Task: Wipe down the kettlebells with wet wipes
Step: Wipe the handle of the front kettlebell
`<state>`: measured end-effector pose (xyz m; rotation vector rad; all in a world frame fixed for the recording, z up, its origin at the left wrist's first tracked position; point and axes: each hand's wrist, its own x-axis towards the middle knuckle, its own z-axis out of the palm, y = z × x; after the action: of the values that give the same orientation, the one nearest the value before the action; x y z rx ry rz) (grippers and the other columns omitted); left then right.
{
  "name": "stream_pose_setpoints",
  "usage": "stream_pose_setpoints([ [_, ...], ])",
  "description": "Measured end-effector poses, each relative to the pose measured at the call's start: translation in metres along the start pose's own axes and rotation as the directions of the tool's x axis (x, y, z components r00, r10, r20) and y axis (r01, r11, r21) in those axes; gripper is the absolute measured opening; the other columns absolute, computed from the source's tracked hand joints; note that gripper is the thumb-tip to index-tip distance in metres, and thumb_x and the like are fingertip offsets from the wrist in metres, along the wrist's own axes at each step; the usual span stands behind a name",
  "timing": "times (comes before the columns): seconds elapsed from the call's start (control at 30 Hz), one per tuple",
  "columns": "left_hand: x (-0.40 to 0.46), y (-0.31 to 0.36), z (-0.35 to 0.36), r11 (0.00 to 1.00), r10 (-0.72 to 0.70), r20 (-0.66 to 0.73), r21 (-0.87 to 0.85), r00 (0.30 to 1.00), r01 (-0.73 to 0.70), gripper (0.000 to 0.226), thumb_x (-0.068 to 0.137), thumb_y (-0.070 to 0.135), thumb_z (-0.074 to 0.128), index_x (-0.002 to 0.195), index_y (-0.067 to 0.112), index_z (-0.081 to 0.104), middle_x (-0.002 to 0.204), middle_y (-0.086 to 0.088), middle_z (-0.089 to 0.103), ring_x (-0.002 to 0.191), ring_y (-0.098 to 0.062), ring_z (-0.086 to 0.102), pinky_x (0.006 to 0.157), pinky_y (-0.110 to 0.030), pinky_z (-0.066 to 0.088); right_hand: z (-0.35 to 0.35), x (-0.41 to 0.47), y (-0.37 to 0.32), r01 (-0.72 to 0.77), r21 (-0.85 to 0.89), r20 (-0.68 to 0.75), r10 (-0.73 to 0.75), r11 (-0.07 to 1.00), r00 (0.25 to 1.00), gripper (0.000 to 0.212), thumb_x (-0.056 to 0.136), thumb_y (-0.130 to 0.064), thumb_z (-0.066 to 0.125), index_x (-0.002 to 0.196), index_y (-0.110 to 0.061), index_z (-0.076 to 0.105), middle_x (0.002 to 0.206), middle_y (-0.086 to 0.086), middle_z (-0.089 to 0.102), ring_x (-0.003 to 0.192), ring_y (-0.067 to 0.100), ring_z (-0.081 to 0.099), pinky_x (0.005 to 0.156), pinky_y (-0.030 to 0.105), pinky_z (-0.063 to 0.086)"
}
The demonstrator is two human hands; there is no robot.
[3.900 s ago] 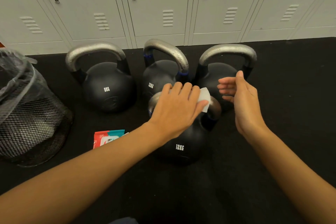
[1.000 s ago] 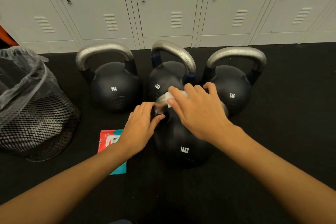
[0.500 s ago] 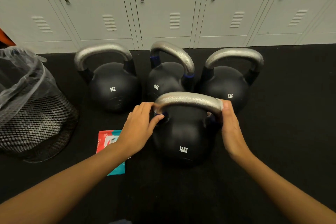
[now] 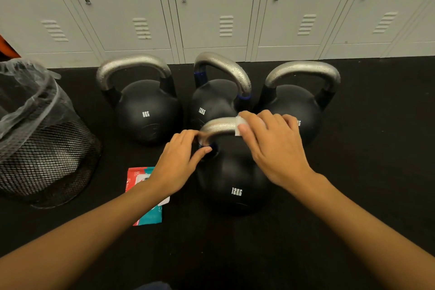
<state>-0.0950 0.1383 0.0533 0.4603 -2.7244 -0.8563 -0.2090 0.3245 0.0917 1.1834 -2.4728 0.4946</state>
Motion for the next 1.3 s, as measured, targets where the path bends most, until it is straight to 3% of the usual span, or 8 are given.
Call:
stream_pose_setpoints([
  [0.13, 0.001, 0.0, -0.001, 1.0, -0.003, 0.006, 0.008, 1.0, 0.003, 0.038, 0.092, 0.038, 0.055, 0.124, 0.017, 0.051, 0.12, 0.0, 0.055, 0.11, -0.012, 0.047, 0.095, -0.031, 0.041, 0.01, -0.017, 0.013, 0.026, 0.012, -0.08, -0.025, 1.0, 0.996, 0.044, 0.104, -0.042, 0.03, 0.142, -0.027, 0.047, 0.115, 0.003, 0.056, 0.099, 0.021, 0.053, 0.092, 0.037, 0.033],
  [0.23, 0.0, 0.001, -0.001, 1.0, 0.001, 0.003, 0.007, 1.0, -0.001, 0.038, 0.092, 0.038, 0.055, 0.124, 0.017, 0.052, 0.119, 0.0, 0.055, 0.111, -0.013, 0.047, 0.095, -0.033, 0.042, 0.022, -0.034, 0.026, -0.064, 0.32, -0.083, 0.095, 0.945, 0.992, 0.043, 0.103, -0.042, 0.032, 0.146, -0.035, 0.035, 0.125, -0.002, 0.049, 0.112, 0.016, 0.048, 0.1, 0.036, 0.033],
  [0.47, 0.001, 0.001, -0.001, 1.0, -0.007, 0.014, -0.005, 1.0, 0.007, 0.038, 0.092, 0.038, 0.055, 0.123, 0.017, 0.052, 0.119, -0.001, 0.056, 0.111, -0.014, 0.048, 0.096, -0.034, 0.043, 0.042, -0.067, 0.027, -0.274, 0.813, 0.115, 0.321, 0.514, 0.94, 0.045, 0.104, -0.041, 0.029, 0.146, -0.054, 0.017, 0.148, -0.029, 0.03, 0.137, -0.005, 0.033, 0.11, 0.016, 0.031],
  [0.6, 0.001, 0.0, -0.001, 1.0, -0.011, 0.019, -0.012, 1.0, 0.011, 0.037, 0.092, 0.039, 0.055, 0.123, 0.019, 0.051, 0.12, 0.0, 0.055, 0.112, -0.013, 0.048, 0.096, -0.031, 0.042, 0.033, -0.06, 0.029, -0.291, 0.747, 0.115, 0.315, 0.598, 0.942, 0.042, 0.104, -0.048, 0.029, 0.145, -0.052, 0.025, 0.146, -0.016, 0.04, 0.136, 0.002, 0.038, 0.114, 0.033, 0.032],
  [0.8, 0.002, -0.002, -0.006, 0.996, -0.001, 0.059, -0.092, 0.998, 0.006, 0.037, 0.09, 0.041, 0.058, 0.122, 0.023, 0.052, 0.117, 0.008, 0.053, 0.11, -0.006, 0.046, 0.089, -0.02, 0.037, -0.01, 0.002, 0.01, -0.132, 0.27, 0.146, 0.095, 0.954, 0.985, 0.041, 0.1, -0.052, 0.025, 0.111, -0.033, 0.06, 0.095, -0.003, 0.061, 0.091, 0.021, 0.057, 0.081, 0.035, 0.04],
  [0.9, 0.002, -0.003, -0.009, 0.993, -0.001, 0.094, -0.119, 0.996, 0.012, 0.044, 0.087, 0.044, 0.061, 0.126, 0.025, 0.051, 0.119, 0.01, 0.053, 0.111, -0.002, 0.045, 0.086, -0.013, 0.034, -0.024, 0.04, -0.003, -0.169, 0.134, 0.496, 0.082, 0.976, 0.865, 0.043, 0.1, -0.055, 0.022, 0.08, -0.029, 0.049, 0.089, 0.004, 0.061, 0.095, 0.036, 0.058, 0.085, 0.045, 0.044],
  [1.03, -0.001, -0.004, -0.012, 0.984, -0.044, 0.121, -0.169, 0.992, 0.065, 0.067, 0.08, 0.044, 0.07, 0.136, 0.025, 0.04, 0.12, 0.01, 0.05, 0.112, -0.002, 0.044, 0.092, -0.019, 0.037, -0.016, 0.076, -0.027, 0.009, 0.085, 0.655, -0.063, 0.996, 0.753, 0.049, 0.101, -0.053, 0.02, 0.109, -0.023, 0.058, 0.121, 0.012, 0.061, 0.11, 0.037, 0.055, 0.084, 0.043, 0.039],
  [1.3, -0.014, -0.025, -0.025, 0.978, -0.085, 0.115, -0.182, 0.99, 0.105, 0.089, 0.076, 0.038, 0.076, 0.147, 0.024, 0.024, 0.123, 0.011, 0.046, 0.113, -0.003, 0.046, 0.089, -0.014, 0.035, 0.001, 0.124, -0.076, 0.198, 0.034, 0.935, -0.101, 0.98, 0.34, 0.034, 0.105, -0.033, 0.033, 0.123, -0.015, 0.055, 0.114, 0.005, 0.049, 0.102, 0.023, 0.048, 0.087, 0.035, 0.035],
])
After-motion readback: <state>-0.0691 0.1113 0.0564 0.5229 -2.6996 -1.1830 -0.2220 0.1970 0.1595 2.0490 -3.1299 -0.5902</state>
